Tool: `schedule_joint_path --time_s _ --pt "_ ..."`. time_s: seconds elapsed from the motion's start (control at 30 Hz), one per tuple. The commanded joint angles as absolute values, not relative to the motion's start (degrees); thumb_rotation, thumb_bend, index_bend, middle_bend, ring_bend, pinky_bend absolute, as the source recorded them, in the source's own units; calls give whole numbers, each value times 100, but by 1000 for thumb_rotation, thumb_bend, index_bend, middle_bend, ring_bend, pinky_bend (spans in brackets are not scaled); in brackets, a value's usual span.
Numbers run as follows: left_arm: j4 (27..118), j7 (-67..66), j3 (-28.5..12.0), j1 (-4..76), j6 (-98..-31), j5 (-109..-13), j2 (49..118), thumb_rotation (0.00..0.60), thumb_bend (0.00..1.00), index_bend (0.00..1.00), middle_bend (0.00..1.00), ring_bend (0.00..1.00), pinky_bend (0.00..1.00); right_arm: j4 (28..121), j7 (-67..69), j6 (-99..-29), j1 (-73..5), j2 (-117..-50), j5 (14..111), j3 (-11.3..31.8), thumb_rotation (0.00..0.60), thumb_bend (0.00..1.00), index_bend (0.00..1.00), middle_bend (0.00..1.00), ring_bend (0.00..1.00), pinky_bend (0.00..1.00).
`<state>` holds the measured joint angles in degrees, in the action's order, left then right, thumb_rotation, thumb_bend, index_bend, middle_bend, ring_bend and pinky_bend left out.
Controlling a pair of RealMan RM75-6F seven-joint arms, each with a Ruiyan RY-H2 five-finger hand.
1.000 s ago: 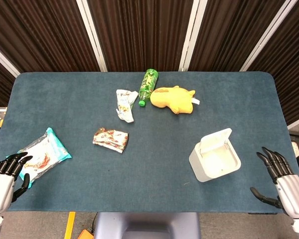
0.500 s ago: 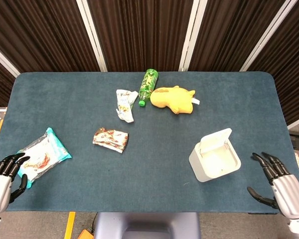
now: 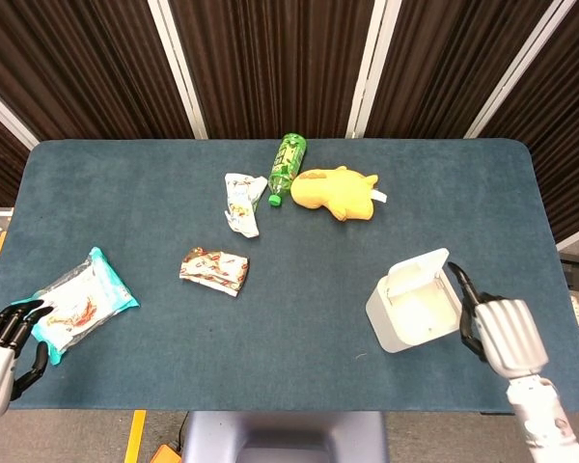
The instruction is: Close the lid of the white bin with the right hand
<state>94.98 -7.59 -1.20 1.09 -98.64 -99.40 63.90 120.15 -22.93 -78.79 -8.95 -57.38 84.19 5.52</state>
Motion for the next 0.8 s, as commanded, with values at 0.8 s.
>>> schedule_joint_path --time_s 0.8 --pt "9472 -649 -154 77 -9888 -9912 6369 600 546 261 229 227 371 12638 -3526 -7512 -1404 -5866 7776 45 600 853 126 790 719 825"
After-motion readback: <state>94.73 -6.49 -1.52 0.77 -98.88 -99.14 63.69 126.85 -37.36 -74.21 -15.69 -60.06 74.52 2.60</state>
